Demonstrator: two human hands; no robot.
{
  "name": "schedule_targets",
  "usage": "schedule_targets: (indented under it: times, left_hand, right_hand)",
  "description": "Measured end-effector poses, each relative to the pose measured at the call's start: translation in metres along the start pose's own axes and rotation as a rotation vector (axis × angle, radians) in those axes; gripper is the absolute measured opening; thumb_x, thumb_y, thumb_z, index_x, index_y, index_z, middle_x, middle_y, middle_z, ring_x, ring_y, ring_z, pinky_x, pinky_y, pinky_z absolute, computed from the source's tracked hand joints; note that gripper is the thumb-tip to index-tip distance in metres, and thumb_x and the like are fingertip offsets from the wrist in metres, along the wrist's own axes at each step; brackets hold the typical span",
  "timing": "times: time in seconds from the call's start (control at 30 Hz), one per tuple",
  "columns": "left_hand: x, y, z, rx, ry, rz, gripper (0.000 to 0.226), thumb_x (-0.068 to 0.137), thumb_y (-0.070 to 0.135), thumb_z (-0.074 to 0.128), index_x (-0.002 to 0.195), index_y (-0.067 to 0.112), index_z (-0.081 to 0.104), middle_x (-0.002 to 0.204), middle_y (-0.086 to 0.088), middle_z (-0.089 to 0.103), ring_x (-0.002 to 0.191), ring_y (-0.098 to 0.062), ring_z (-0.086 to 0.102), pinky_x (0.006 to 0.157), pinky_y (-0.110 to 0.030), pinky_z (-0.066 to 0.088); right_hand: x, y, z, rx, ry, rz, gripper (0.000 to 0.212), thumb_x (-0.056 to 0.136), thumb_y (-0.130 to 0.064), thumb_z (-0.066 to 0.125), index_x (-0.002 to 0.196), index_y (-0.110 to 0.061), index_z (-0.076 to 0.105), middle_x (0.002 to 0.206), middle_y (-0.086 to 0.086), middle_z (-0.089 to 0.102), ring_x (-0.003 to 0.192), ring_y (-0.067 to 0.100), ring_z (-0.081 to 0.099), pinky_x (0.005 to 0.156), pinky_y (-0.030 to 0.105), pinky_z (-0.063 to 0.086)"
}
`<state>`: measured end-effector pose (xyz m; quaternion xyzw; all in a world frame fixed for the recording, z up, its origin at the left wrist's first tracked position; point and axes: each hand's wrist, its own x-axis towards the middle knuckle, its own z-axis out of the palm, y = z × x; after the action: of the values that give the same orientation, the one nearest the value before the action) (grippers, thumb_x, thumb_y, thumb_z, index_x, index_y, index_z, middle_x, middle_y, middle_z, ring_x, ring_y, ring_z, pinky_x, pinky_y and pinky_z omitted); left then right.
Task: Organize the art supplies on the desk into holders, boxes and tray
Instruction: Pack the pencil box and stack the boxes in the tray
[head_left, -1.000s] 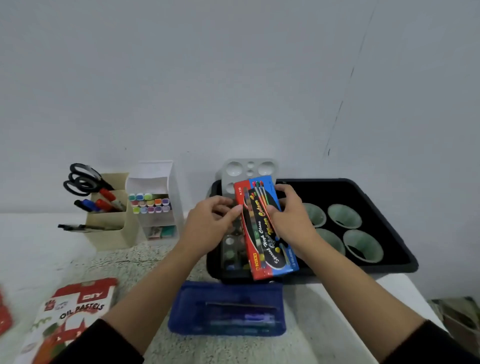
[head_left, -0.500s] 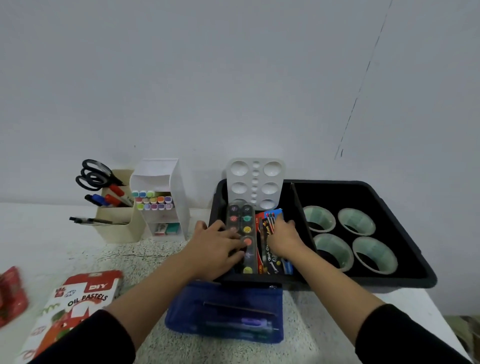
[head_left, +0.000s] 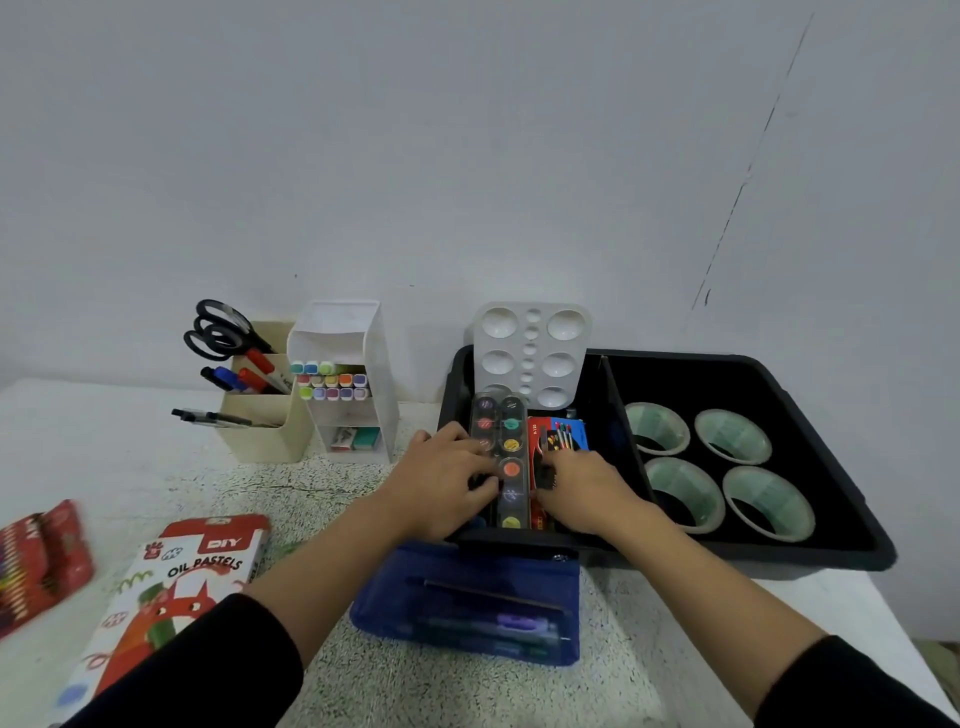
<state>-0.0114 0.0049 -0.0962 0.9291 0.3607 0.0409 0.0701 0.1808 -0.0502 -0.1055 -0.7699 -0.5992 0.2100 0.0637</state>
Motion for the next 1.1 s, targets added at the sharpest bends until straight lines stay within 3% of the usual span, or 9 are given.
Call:
schedule_targets:
  times: [0.17, 0.4, 0.47, 0.6, 0.73, 0.83, 0.97, 1.03, 1.1]
  left_hand:
    - [-0.006, -0.006, 0.007, -0.035, -0.01, 0.02, 0.066, 0.095, 0.061, 0.017, 0.118, 0.03, 0.071, 0.118, 0.017, 0.067, 0.117, -0.01, 0.039, 0.093, -0.042, 0.045]
    - [-0.011, 0.003, -0.002, -0.109, 0.043, -0.005, 0.036, 0.104, 0.042, 0.039, 0.11, 0.024, 0.069, 0.11, 0.009, 0.065, 0.114, -0.012, 0.045, 0.094, -0.04, 0.039]
    - [-0.023, 0.001, -0.002, -0.281, 0.17, 0.005, 0.026, 0.103, 0.033, 0.047, 0.107, 0.02, 0.07, 0.108, 0.007, 0.067, 0.11, -0.01, 0.052, 0.098, -0.039, 0.044]
    - [-0.075, -0.01, -0.006, -0.481, 0.369, 0.001, 0.019, 0.098, 0.02, 0.062, 0.115, 0.023, 0.07, 0.113, 0.012, 0.067, 0.107, -0.003, 0.059, 0.093, -0.017, 0.047]
    - [-0.144, -0.051, -0.009, -0.571, 0.46, -0.27, 0.024, 0.095, 0.018, 0.066, 0.102, 0.041, 0.067, 0.091, 0.025, 0.068, 0.09, -0.003, 0.065, 0.072, -0.014, 0.052]
    - [-0.192, -0.095, -0.011, -0.592, 0.529, -0.489, 0.019, 0.093, 0.014, 0.068, 0.095, 0.033, 0.072, 0.083, 0.018, 0.071, 0.079, -0.007, 0.066, 0.066, -0.017, 0.052]
    - [-0.247, -0.166, -0.013, -0.46, 0.597, -0.725, 0.018, 0.095, 0.012, 0.064, 0.105, 0.028, 0.066, 0.091, 0.016, 0.064, 0.085, -0.004, 0.061, 0.068, -0.022, 0.048]
    - [-0.273, -0.206, -0.011, -0.398, 0.608, -0.84, 0.022, 0.094, 0.009, 0.064, 0.114, 0.019, 0.066, 0.099, 0.004, 0.066, 0.091, -0.017, 0.063, 0.073, -0.029, 0.049]
    - [-0.298, -0.249, -0.007, -0.301, 0.494, -0.932, 0.034, 0.093, 0.012, 0.065, 0.127, 0.011, 0.062, 0.119, -0.013, 0.064, 0.108, -0.033, 0.06, 0.091, -0.043, 0.048]
  right_hand:
    - [-0.004, 0.006, -0.002, 0.057, 0.043, -0.002, 0.028, 0.086, -0.029, 0.072, 0.112, -0.018, 0.068, 0.117, 0.007, 0.055, 0.098, 0.024, 0.059, 0.083, 0.032, 0.052]
    - [-0.023, -0.012, -0.006, -0.19, 0.239, -0.063, 0.019, 0.095, -0.03, 0.053, 0.107, -0.02, 0.063, 0.098, 0.008, 0.066, 0.083, 0.031, 0.062, 0.063, 0.033, 0.042]
    - [-0.031, -0.02, -0.006, -0.118, 0.344, -0.108, 0.017, 0.095, -0.033, 0.053, 0.098, -0.021, 0.064, 0.087, 0.002, 0.064, 0.082, 0.03, 0.064, 0.06, 0.033, 0.04]
    - [-0.043, -0.049, 0.002, 0.238, 0.436, -0.35, 0.009, 0.092, -0.02, 0.063, 0.085, -0.018, 0.069, 0.075, -0.007, 0.067, 0.069, 0.012, 0.061, 0.065, 0.037, 0.053]
    - [-0.06, -0.093, 0.018, 0.393, 0.424, -0.547, 0.008, 0.093, -0.015, 0.067, 0.092, -0.019, 0.074, 0.083, -0.011, 0.069, 0.077, 0.004, 0.06, 0.069, 0.019, 0.048]
    - [-0.063, -0.125, 0.043, 0.398, 0.33, -0.596, 0.009, 0.096, -0.019, 0.065, 0.099, -0.021, 0.073, 0.09, -0.014, 0.069, 0.083, 0.002, 0.062, 0.073, 0.017, 0.05]
    - [-0.057, -0.181, 0.075, 0.368, 0.201, -0.581, 0.015, 0.097, -0.022, 0.062, 0.11, -0.022, 0.071, 0.091, -0.014, 0.064, 0.078, 0.005, 0.06, 0.072, 0.02, 0.051]
    - [-0.05, -0.214, 0.093, 0.288, 0.122, -0.552, 0.021, 0.097, -0.029, 0.062, 0.117, -0.025, 0.067, 0.098, -0.012, 0.063, 0.085, 0.005, 0.059, 0.079, 0.024, 0.051]
    - [-0.044, -0.246, 0.109, 0.194, 0.052, -0.518, 0.034, 0.094, -0.042, 0.065, 0.124, -0.028, 0.061, 0.111, -0.012, 0.062, 0.102, 0.008, 0.057, 0.089, 0.029, 0.05]
